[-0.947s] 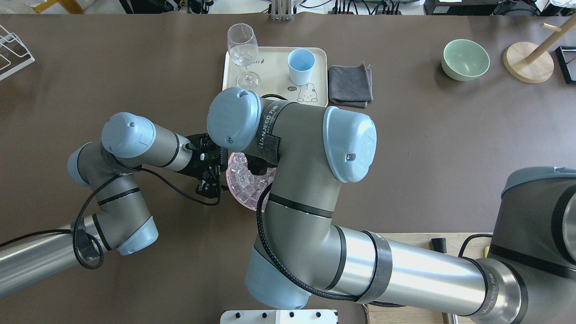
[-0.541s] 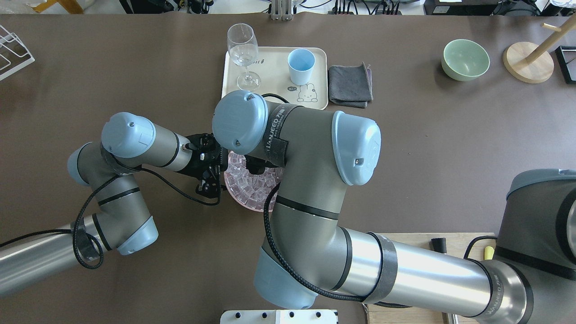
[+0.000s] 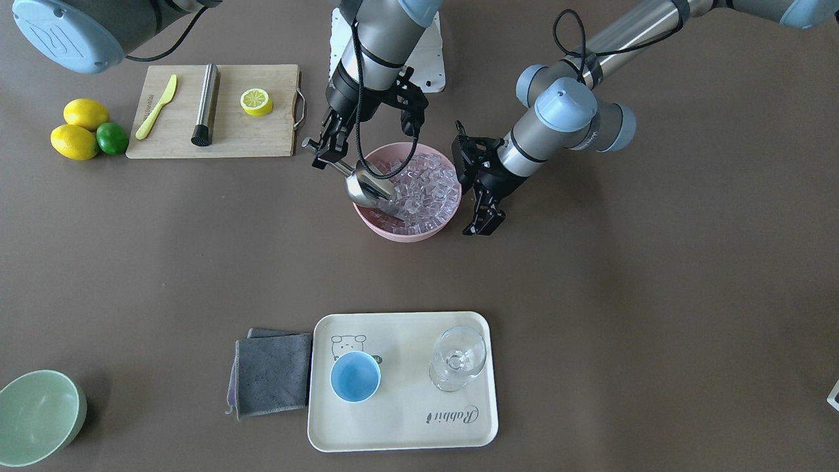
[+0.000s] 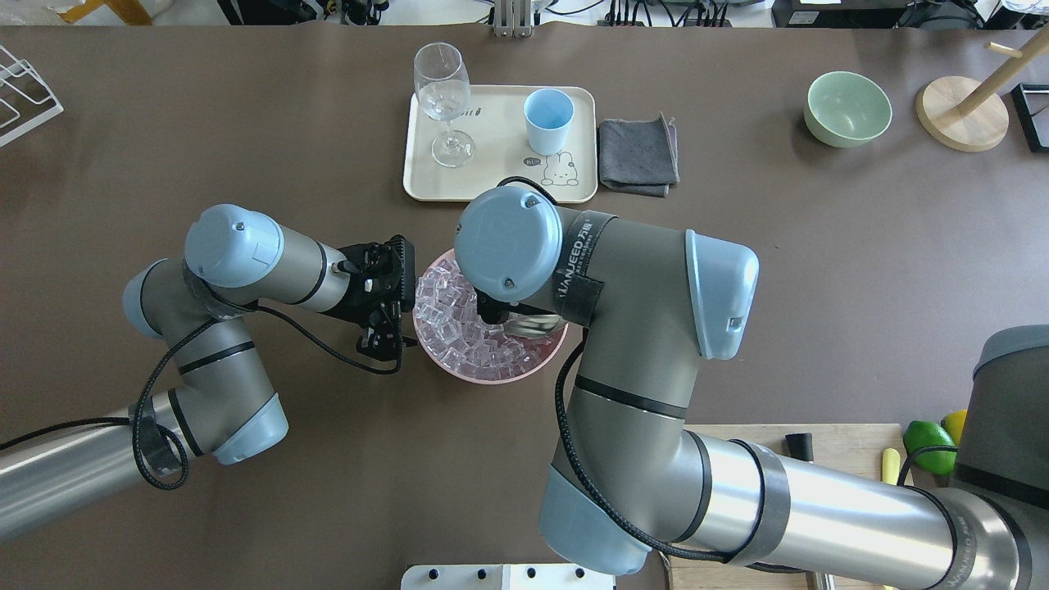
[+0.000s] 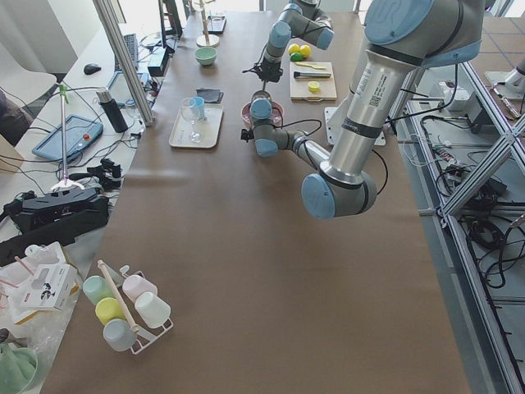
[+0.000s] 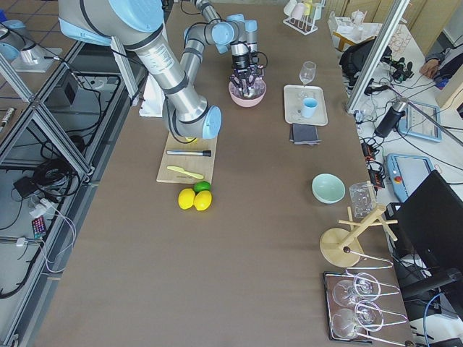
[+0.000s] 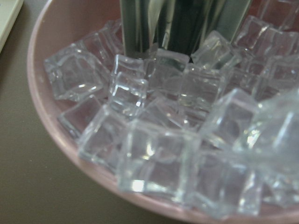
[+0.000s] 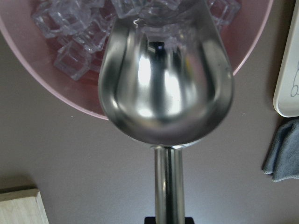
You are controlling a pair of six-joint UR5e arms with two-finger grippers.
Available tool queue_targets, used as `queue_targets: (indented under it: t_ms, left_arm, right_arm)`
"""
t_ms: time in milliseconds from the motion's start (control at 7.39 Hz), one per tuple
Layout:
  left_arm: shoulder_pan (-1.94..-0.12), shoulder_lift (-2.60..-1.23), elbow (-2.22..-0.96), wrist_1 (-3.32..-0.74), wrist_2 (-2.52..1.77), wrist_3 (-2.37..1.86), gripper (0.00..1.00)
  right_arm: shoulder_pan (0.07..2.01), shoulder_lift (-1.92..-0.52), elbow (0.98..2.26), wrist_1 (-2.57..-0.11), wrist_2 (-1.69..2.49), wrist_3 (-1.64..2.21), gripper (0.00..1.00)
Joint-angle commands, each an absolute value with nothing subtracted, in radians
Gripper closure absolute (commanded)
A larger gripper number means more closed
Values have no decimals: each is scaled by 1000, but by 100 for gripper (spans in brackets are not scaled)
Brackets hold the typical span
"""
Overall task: Put ice in cup with scoop
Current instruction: 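Drag the scoop through the ice and tilt it up to fill it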
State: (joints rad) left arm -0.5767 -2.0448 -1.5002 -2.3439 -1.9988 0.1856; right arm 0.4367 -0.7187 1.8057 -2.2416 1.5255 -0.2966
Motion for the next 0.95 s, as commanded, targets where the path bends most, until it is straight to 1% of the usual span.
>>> queue_targets:
  t_ms: [0,271,541,812]
  left_arm:
    - [-577,-2045,-1500,-2344,-1999,186,1]
    - [-577,-2045,-1500,-2344,-1999,186,1]
    - [-577,-2045,-1500,-2344,-2000,186,1]
    - [-577,-2045,-1500,-2344,-2000,186,1]
  right_arm:
    - [437,-807,1830,-2096,1537,-255,100]
    - [437,-816,1828,-2074,1539,-253,100]
    - [437,-863,1867,-2030,1604,-255,100]
    - [439,-885,1879,-1977,1632,-252,100]
